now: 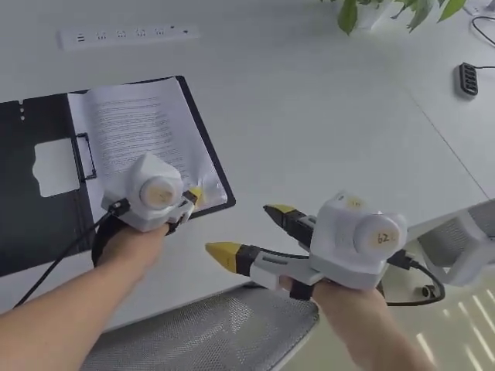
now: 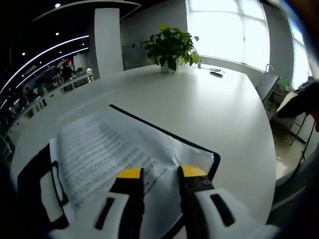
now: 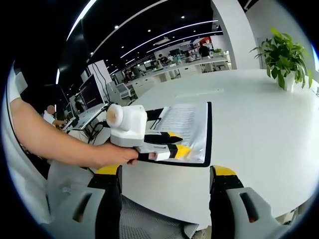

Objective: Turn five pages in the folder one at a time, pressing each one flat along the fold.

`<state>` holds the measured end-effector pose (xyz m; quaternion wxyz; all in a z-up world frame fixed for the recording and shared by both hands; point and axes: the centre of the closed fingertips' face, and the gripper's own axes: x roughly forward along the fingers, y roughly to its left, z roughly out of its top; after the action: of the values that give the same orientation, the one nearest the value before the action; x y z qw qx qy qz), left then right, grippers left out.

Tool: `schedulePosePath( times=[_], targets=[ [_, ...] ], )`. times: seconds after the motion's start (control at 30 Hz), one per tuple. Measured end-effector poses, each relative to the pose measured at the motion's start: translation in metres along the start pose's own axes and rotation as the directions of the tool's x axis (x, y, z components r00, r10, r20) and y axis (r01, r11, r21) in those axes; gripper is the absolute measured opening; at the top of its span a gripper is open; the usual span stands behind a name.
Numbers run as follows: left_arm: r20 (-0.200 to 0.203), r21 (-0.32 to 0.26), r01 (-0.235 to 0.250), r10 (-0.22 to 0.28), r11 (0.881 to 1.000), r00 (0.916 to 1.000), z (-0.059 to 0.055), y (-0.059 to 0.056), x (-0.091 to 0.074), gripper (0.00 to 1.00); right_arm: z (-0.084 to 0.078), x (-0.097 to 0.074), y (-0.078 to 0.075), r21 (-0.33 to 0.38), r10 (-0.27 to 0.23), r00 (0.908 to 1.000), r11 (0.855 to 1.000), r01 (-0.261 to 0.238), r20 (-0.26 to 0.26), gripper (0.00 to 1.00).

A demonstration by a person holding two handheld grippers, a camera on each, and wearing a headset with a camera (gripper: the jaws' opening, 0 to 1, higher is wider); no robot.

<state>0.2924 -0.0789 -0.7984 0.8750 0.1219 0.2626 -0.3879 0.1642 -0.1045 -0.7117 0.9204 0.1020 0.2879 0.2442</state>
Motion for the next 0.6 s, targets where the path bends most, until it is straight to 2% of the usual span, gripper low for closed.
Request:
schedulePosePath(
  times=[0.27, 0.4, 0.5, 0.53, 0.6],
  targets=[
    [0.018, -0.01, 0.014, -0.014, 1.0, 0.9997, 0.0, 0.001, -0.002, 0.19, 0.005, 0.011, 0.001, 0.001, 0.022, 0.9997, 1.0, -0.022, 0.007, 0.7],
    [0.019, -0.011, 0.023, -0.023, 1.0, 0.9996, -0.001, 0.001, -0.001, 0.17, 0.01, 0.021, -0.004, 0.012, 0.027, 0.9996, 1.0, -0.027, 0.013, 0.64],
    [0.026, -0.025, 0.028, -0.027, 0.999, 0.9993, -0.002, 0.001, 0.0, 0.16, 0.016, 0.031, -0.011, 0.063, 0.027, 0.9992, 0.998, -0.029, 0.031, 0.6],
    [0.024, -0.027, 0.028, -0.027, 0.999, 0.9993, -0.003, 0.001, 0.0, 0.11, 0.018, 0.033, -0.014, 0.085, 0.025, 0.9989, 0.996, -0.028, 0.039, 0.59],
    [0.028, -0.083, 0.015, -0.012, 0.996, 0.9995, -0.004, 0.009, 0.001, 0.08, 0.02, 0.038, -0.019, 0.132, 0.024, 0.9986, 0.991, -0.03, 0.047, 0.56]
  ],
)
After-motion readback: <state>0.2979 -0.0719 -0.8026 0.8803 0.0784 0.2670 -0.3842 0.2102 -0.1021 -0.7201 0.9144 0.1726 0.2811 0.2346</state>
